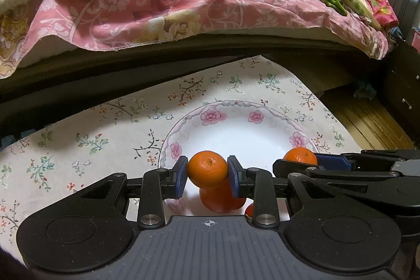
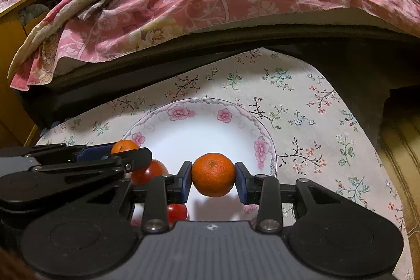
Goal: Organize fruits
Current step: 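Carry both tangerines over the white bowl and open both tools to release them, then withdraw both tools from the bowl toward the remaining fruits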
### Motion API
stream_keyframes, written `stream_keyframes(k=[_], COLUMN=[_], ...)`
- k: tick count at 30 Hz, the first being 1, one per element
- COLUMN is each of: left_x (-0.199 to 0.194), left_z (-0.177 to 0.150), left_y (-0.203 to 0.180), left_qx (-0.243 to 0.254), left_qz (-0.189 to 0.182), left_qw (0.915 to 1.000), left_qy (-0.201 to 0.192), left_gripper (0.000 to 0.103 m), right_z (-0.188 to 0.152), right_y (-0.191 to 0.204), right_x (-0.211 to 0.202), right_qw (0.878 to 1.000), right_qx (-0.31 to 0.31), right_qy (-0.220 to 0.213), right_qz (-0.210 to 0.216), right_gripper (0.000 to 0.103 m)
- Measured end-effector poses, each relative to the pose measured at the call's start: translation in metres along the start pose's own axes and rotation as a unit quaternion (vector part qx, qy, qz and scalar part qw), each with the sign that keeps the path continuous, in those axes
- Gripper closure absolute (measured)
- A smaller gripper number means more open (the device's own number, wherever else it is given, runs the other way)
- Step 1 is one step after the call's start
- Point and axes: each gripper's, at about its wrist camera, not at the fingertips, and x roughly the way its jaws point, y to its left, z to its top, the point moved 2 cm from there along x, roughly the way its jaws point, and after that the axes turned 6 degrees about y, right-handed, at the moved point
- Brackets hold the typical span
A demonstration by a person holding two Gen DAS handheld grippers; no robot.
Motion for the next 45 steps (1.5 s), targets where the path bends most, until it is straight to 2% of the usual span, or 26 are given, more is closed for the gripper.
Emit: stream_keyframes(k=[4,21,32,45], left_x=[0.003,-0.003,-0.03,-0.073], left_z=[0.001,0.003,0.005,-0.008], left_y=[0.002,0.004,-0.003,-0.012], left_qx=[-0.009,-0.01,-0.004,0.001], left_qz=[-0.008,-0.001,0.01,0.026], left_qw=[0.9999,0.9999,0.9995,0.999], left_qy=[0.001,-0.008,-0.029,-0.038], left_gripper=[0.058,0.051,0.048,0.046], right_z=[0.001,0.0,-0.004,-0.021], right_y=[-0.003,-0.003,0.002,0.013], right_x=[0.0,-0.003,-0.021,-0.06], right_qw=[1.0,1.0,1.0,0.999], right_qx=[0.007,0.012,0.006,0.008], right_qy=[0.0,-0.01,-0.024,-0.031], right_qz=[-0.001,-0.007,-0.012,0.008], right_gripper=[0.065,0.062,0.062,0.062])
